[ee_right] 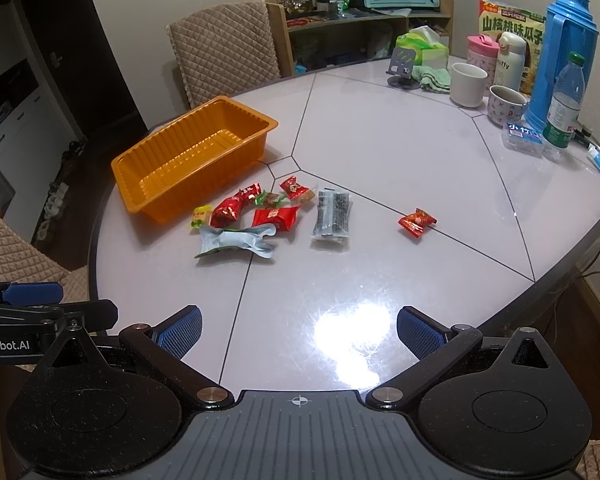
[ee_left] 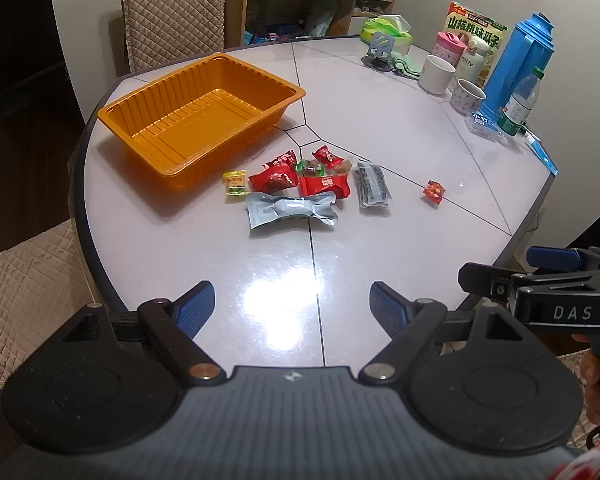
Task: Organize snacks
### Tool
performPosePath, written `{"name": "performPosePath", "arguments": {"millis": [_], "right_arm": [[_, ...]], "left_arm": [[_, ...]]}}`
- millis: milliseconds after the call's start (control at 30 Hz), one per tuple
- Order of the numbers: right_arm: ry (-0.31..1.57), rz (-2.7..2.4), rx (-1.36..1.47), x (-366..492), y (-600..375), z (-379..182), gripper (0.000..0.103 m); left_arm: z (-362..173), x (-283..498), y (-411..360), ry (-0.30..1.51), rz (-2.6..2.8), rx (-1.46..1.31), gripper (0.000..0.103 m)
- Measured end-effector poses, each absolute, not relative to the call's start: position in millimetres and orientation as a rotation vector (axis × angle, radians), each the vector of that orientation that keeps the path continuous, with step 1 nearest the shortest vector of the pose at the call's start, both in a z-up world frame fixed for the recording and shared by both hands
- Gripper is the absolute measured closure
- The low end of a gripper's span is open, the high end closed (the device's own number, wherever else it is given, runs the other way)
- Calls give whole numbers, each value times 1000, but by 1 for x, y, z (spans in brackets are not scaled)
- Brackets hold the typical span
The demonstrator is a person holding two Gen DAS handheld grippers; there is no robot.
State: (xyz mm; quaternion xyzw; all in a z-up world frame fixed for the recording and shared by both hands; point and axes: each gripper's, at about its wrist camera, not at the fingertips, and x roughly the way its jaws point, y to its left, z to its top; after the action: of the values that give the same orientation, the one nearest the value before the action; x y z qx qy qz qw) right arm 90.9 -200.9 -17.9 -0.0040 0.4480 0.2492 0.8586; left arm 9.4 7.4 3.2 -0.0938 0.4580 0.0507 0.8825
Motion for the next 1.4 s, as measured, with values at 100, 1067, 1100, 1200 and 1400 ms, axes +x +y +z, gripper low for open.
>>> {"name": "performPosePath", "arguments": {"millis": [100, 1067, 1100, 1200, 1400], "right_arm": [[941, 523, -8, 91, -201, -18, 0], [936, 524, 38, 143, -223, -46, 0], [935, 522, 43, 148, -226, -48, 0], [929, 517, 52, 160, -233, -55, 0], [923, 500, 56, 185, -247, -75, 0]], "left_arm": [[3, 9, 7, 954, 105, -196, 20], [-18, 50, 11, 963, 96, -206, 20], [-20, 53, 12, 958, 96, -206, 20], [-28, 62, 13, 954, 104, -205, 20], [-46, 78, 18, 942, 134, -221, 20]]}}
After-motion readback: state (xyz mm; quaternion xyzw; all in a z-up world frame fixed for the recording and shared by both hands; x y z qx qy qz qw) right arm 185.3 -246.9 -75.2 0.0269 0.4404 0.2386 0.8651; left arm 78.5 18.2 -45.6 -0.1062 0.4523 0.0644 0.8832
